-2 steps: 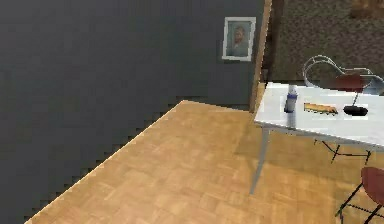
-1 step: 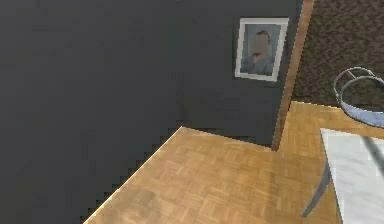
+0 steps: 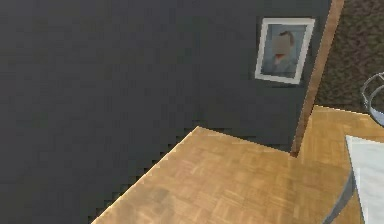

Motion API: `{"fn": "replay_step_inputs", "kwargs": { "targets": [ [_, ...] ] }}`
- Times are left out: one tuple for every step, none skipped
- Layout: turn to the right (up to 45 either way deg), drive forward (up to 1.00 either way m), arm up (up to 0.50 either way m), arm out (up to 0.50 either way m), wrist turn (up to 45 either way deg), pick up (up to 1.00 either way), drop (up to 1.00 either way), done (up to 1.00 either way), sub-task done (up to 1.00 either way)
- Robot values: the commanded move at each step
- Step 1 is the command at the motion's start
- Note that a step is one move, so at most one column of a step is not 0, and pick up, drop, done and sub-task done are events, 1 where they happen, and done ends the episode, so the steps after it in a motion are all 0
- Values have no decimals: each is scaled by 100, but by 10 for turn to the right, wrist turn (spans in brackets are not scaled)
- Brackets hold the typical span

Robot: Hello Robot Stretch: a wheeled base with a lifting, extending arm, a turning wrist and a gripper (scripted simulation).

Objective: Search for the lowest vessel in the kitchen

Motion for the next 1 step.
{"fn": "replay_step_inputs", "kwargs": {
  "targets": [
    [0,10,0,0,0,0,0,0,0]
  ]
}}
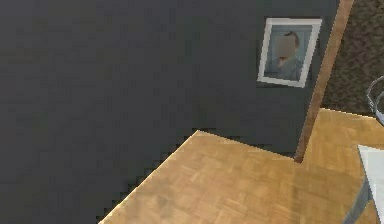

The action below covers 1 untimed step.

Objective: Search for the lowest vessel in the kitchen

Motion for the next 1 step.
{"fn": "replay_step_inputs", "kwargs": {
  "targets": [
    [330,0,0,0,0,0,0,0,0]
  ]
}}
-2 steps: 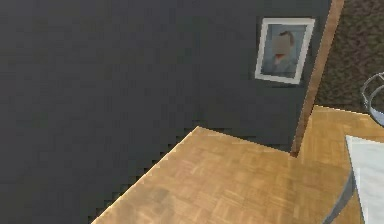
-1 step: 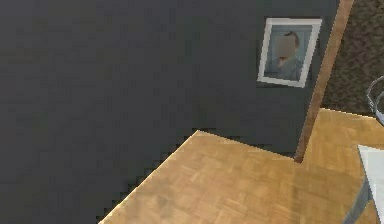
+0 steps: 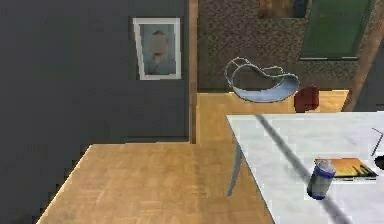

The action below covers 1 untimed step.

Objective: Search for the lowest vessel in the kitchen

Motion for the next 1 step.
{"fn": "replay_step_inputs", "kwargs": {
  "targets": [
    [0,100,0,0,0,0,0,0,0]
  ]
}}
